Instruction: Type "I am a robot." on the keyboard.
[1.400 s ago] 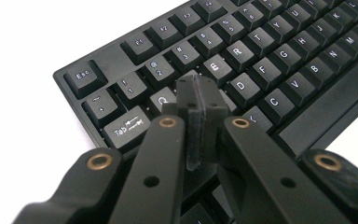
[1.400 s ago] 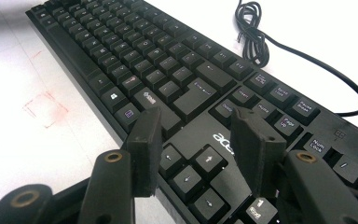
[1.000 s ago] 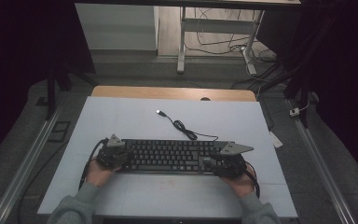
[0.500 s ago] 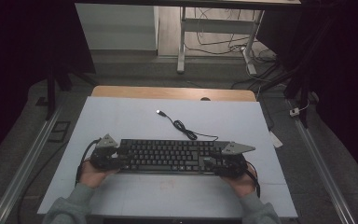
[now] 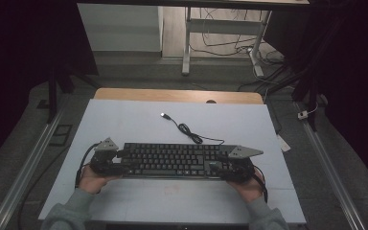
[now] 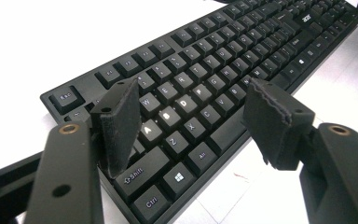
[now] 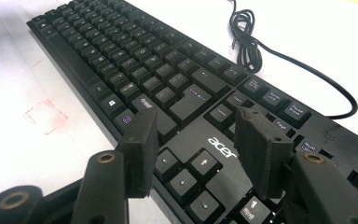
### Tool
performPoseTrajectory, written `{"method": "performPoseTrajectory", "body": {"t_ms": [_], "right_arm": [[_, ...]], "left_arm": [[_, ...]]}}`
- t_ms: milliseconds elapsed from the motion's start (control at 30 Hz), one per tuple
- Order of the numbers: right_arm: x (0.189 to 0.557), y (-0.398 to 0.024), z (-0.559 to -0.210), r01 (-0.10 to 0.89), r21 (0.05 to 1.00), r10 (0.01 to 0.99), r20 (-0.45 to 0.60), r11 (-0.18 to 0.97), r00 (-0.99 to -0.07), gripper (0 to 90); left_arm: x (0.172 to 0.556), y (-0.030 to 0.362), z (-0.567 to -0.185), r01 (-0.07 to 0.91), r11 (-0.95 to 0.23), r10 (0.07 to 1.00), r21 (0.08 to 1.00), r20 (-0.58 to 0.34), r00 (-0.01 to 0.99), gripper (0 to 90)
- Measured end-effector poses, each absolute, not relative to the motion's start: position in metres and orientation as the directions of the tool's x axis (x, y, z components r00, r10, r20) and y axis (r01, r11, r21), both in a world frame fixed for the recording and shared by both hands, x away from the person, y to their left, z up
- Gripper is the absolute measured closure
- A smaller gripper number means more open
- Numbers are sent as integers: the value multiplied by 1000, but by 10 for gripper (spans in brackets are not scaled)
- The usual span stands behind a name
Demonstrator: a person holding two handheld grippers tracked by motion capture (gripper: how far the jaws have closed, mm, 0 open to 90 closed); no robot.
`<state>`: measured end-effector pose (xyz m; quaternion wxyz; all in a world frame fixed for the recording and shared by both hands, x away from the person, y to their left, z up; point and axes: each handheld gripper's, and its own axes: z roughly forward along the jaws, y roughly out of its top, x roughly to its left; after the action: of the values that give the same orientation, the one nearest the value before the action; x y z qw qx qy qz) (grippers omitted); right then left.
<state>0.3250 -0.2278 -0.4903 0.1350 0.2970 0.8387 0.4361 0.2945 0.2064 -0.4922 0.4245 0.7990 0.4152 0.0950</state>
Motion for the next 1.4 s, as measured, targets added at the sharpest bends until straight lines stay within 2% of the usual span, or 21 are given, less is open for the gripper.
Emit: {"method": "performPoseTrajectory", "body": {"t_ms": [733, 1400], "right_arm": [[325, -228, -489, 383, 810, 616, 34, 444, -787, 491], [325, -227, -491, 385, 804, 614, 31, 453, -789, 491]], "left_arm": [[290, 192, -488, 560, -343, 709, 754, -183, 681, 344], [289, 152, -495, 524, -443, 647, 727, -145, 749, 373]]}}
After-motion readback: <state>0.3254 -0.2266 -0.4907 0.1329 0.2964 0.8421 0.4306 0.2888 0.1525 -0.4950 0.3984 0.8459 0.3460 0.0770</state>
